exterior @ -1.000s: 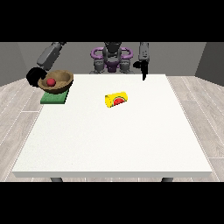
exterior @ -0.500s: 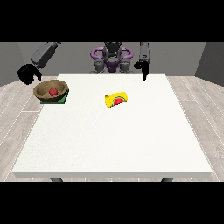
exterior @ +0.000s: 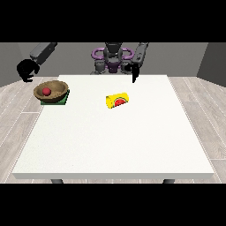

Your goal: Pick the cup and pour the ball into the bowl, then pick the bowl and place it on the pad

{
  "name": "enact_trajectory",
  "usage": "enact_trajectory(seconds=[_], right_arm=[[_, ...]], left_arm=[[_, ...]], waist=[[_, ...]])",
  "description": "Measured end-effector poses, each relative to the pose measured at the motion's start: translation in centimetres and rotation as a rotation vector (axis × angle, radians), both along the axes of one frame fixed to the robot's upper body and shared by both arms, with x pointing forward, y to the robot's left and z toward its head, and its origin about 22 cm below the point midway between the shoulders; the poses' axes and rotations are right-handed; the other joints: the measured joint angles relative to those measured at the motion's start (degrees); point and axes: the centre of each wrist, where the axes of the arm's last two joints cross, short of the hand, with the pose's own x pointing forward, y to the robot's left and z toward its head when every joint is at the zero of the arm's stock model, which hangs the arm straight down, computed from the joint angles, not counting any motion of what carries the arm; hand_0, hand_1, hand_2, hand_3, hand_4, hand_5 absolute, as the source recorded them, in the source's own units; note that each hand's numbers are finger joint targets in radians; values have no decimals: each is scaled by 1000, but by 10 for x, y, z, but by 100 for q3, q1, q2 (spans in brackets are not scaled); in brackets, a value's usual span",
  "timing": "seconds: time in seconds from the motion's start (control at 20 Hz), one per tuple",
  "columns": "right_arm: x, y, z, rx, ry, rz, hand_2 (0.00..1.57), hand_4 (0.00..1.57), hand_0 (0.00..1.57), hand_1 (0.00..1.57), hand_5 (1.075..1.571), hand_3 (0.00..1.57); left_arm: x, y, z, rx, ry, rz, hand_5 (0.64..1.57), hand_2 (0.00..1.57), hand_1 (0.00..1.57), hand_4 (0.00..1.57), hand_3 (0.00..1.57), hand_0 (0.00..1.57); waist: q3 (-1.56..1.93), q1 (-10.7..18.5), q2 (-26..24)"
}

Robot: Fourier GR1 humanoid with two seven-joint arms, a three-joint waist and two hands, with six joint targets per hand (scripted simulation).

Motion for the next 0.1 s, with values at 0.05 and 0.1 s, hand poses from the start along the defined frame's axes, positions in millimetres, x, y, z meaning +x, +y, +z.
enact_trajectory(seconds=[0.05,0.1], right_arm=[[2,0,5,0,6,13,576,698,0,0,1099,718],[2,1,5,1,10,18,582,713,0,0,1075,754]], left_arm=[[-3,-3,-5,1,13,7,1340,0,0,1216,0,0],[-5,-6,-7,0,20,3,1340,0,0,1216,0,0]], waist=[[-2,-47,-59],[-4,-46,-117]])
